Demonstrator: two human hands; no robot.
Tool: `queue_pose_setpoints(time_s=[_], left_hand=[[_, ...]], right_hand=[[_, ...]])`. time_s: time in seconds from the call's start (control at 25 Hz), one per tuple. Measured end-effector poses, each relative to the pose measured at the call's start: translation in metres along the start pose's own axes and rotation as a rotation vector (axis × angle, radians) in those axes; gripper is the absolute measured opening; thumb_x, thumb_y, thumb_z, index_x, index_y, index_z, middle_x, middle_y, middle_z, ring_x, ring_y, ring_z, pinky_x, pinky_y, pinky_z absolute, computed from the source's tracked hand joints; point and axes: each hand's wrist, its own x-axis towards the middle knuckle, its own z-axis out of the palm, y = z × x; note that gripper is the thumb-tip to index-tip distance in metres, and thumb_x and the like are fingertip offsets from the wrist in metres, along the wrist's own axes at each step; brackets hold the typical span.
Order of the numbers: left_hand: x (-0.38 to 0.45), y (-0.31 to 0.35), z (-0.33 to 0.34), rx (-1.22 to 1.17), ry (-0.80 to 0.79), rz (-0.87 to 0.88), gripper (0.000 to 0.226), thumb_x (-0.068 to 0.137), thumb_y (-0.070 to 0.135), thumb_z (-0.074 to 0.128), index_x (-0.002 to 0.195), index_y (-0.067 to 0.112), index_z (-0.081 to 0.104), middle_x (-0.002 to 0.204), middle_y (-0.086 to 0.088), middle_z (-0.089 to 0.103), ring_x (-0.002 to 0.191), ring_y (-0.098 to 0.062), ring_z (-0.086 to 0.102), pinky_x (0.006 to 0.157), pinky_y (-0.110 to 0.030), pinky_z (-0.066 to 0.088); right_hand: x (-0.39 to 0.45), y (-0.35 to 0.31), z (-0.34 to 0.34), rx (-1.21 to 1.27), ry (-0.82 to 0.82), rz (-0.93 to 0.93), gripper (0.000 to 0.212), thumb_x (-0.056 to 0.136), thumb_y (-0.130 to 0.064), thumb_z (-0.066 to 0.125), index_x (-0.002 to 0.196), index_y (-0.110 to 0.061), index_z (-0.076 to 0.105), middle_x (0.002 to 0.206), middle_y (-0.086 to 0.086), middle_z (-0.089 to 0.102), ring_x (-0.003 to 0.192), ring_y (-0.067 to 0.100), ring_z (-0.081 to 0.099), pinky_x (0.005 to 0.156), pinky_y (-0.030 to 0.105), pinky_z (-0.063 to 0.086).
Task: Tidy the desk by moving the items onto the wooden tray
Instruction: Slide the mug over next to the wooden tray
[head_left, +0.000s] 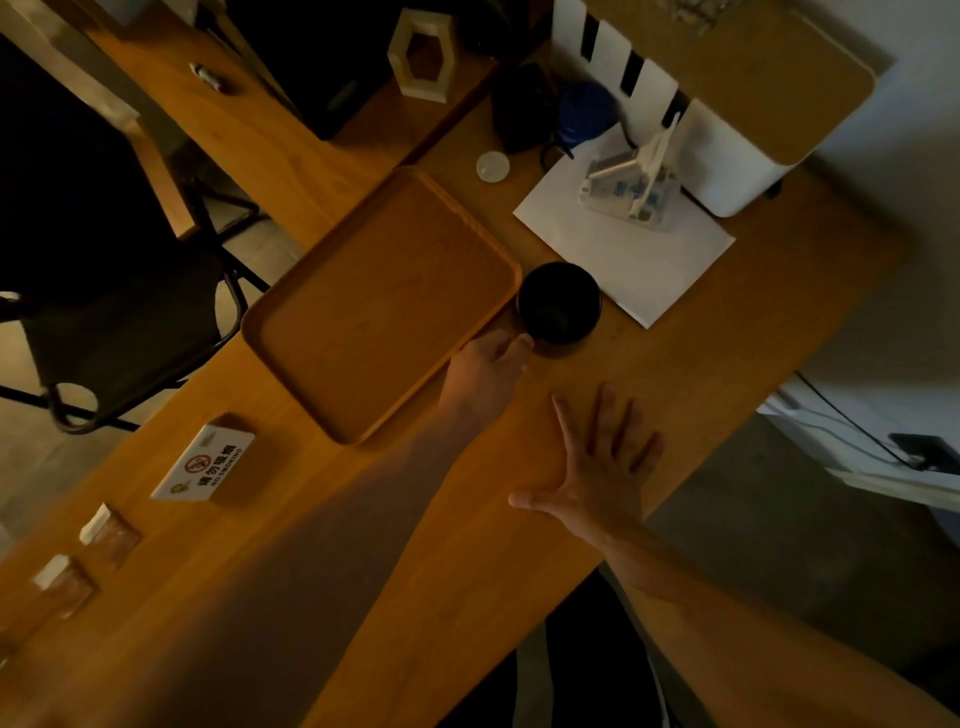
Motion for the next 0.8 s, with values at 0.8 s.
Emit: queue_pose_setpoints(time_s=[0.8], left_hand=[[-0.056, -0.082, 0.001, -0.005, 0.157, -0.068, 0.02, 0.101, 0.039, 0.046, 0.106, 0.023, 0.055, 0.095, -0.001, 0.056, 0.067, -0.015, 0.052, 0.059, -0.038, 0.043]], right_hand=[[0.003, 0.001, 0.001, -0.039, -0.016, -0.028, 0.136, 0.034, -0.106, 0.034, 0.138, -0.051, -0.034, 0.141, 0.004, -0.056, 0.132, 0.042, -0.045, 0.1, 0.065, -0.027]])
